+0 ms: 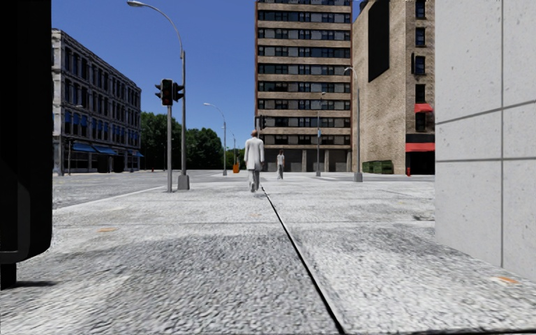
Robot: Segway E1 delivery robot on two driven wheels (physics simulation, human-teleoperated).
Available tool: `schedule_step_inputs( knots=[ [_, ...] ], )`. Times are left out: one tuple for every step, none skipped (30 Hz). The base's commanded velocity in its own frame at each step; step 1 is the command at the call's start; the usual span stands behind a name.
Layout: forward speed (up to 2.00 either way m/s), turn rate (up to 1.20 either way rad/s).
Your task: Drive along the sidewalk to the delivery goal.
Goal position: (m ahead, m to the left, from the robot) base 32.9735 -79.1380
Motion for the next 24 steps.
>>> schedule_step_inputs(
  knots=[
    [2.00, -0.38],
    [2.00, -0.38],
    [2.00, -0.38],
    [2.00, -0.36],
    [2.00, -0.32],
    [2.00, -0.32],
    [2.00, -0.32],
    [2.00, -0.32],
    [2.00, -0.32],
    [2.00, -0.33],
    [2.00, -0.35],
    [2.00, -0.36],
    [2.00, -0.36],
    [2.00, -0.36],
    [2.00, -0.36],
    [2.00, -0.36],
    [2.00, -0.36],
    [2.00, -0.36],
    [2.00, -0.37],
    [2.00, -0.37],
    [2.00, -0.39],
    [2.00, -0.40],
    [2.00, -0.40],
    [2.00, -0.40]
  ],
)
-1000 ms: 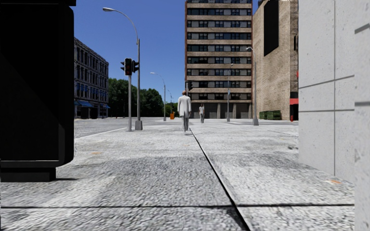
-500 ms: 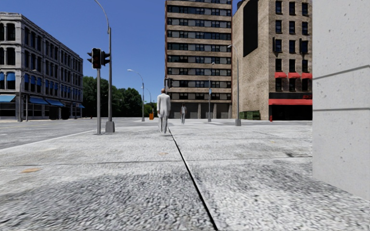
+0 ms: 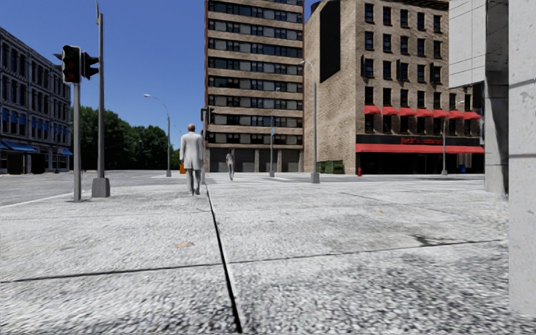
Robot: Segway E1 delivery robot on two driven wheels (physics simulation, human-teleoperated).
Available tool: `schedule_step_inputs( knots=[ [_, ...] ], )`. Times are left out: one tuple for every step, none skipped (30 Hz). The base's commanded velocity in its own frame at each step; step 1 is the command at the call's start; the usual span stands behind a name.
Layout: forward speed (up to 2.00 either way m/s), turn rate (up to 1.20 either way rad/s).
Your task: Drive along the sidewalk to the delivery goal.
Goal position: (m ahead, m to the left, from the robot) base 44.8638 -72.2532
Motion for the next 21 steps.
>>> schedule_step_inputs(
  knots=[
    [2.00, -0.41],
    [2.00, -0.41],
    [2.00, -0.41],
    [2.00, -0.41],
    [2.00, -0.43],
    [2.00, -0.44],
    [2.00, -0.46],
    [2.00, -0.46],
    [2.00, -0.47],
    [2.00, -0.47],
    [2.00, -0.47],
    [2.00, -0.47],
    [2.00, -0.47],
    [2.00, -0.47],
    [2.00, -0.45],
    [2.00, -0.44],
    [2.00, -0.44],
    [2.00, -0.44],
    [2.00, -0.44],
    [2.00, -0.44],
    [2.00, -0.44]
  ],
)
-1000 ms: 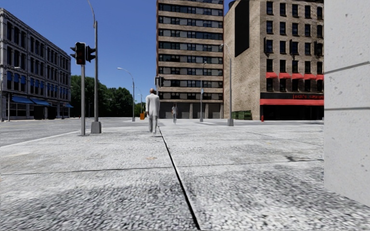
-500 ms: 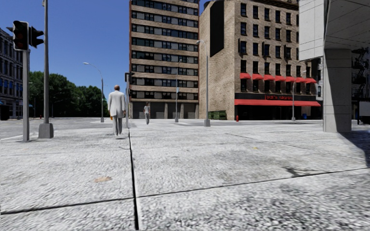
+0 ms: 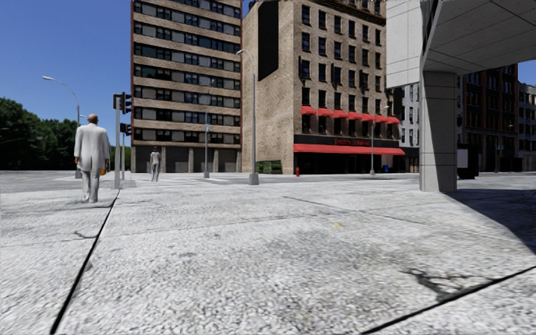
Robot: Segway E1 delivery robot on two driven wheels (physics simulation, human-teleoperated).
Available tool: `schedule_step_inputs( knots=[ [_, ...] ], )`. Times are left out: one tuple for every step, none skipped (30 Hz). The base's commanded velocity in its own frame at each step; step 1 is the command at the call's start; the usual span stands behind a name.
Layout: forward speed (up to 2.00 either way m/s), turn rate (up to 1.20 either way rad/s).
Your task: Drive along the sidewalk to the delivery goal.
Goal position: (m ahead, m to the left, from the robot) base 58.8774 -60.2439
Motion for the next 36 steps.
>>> schedule_step_inputs(
  knots=[
    [2.00, -0.44],
    [2.00, -0.44],
    [2.00, -0.44],
    [2.00, -0.44],
    [2.00, -0.44],
    [2.00, -0.44],
    [2.00, -0.44],
    [2.00, -0.45],
    [2.00, -0.45],
    [2.00, -0.46],
    [2.00, -0.49],
    [2.00, -0.50],
    [2.00, -0.51],
    [2.00, -0.51],
    [2.00, -0.51],
    [2.00, -0.51],
    [2.00, -0.51],
    [2.00, -0.51],
    [2.00, -0.51],
    [2.00, -0.51],
    [2.00, -0.51],
    [2.00, -0.51],
    [2.00, -0.51],
    [2.00, -0.51],
    [2.00, -0.51],
    [2.00, -0.51],
    [2.00, -0.51],
    [2.00, -0.51],
    [2.00, -0.51],
    [2.00, -0.51],
    [2.00, -0.51],
    [2.00, -0.51],
    [2.00, -0.52],
    [2.00, -0.52],
    [2.00, -0.53],
    [2.00, -0.53]
  ],
)
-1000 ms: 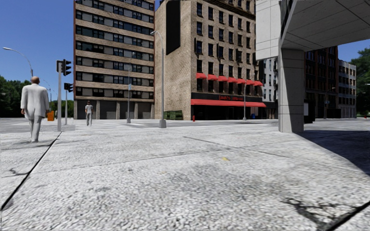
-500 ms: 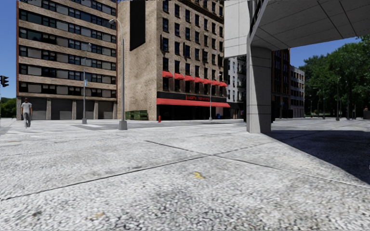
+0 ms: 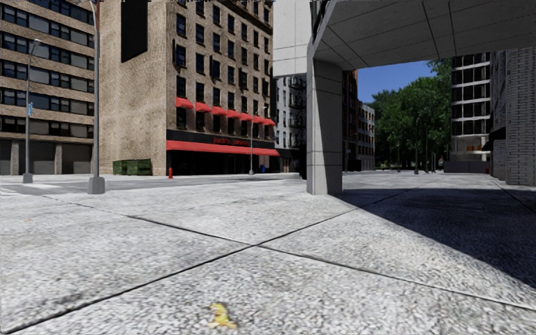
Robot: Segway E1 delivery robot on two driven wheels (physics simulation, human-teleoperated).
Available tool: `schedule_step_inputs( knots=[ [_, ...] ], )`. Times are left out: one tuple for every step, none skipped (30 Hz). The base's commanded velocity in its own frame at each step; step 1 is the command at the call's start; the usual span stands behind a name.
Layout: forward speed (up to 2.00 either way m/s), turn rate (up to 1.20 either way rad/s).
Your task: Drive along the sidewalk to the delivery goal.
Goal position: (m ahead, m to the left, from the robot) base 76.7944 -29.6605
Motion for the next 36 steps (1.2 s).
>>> schedule_step_inputs(
  knots=[
    [2.00, -0.53],
    [2.00, -0.53],
    [2.00, -0.53],
    [2.00, -0.53],
    [2.00, -0.53],
    [2.00, -0.53],
    [2.00, -0.53],
    [2.00, -0.53],
    [2.00, -0.53],
    [2.00, -0.53],
    [2.00, -0.53],
    [2.00, -0.53],
    [2.00, -0.53],
    [2.00, -0.53],
    [2.00, -0.53],
    [2.00, -0.53],
    [2.00, -0.53],
    [2.00, -0.53],
    [2.00, -0.53],
    [2.00, -0.53],
    [2.00, -0.53],
    [2.00, -0.53],
    [2.00, -0.53],
    [2.00, -0.53],
    [2.00, -0.53],
    [2.00, -0.53],
    [2.00, -0.53],
    [2.00, -0.53],
    [2.00, -0.53],
    [2.00, -0.53],
    [2.00, -0.53],
    [2.00, -0.53],
    [2.00, -0.53],
    [2.00, -0.53],
    [2.00, -0.53],
    [2.00, -0.53]
  ],
)
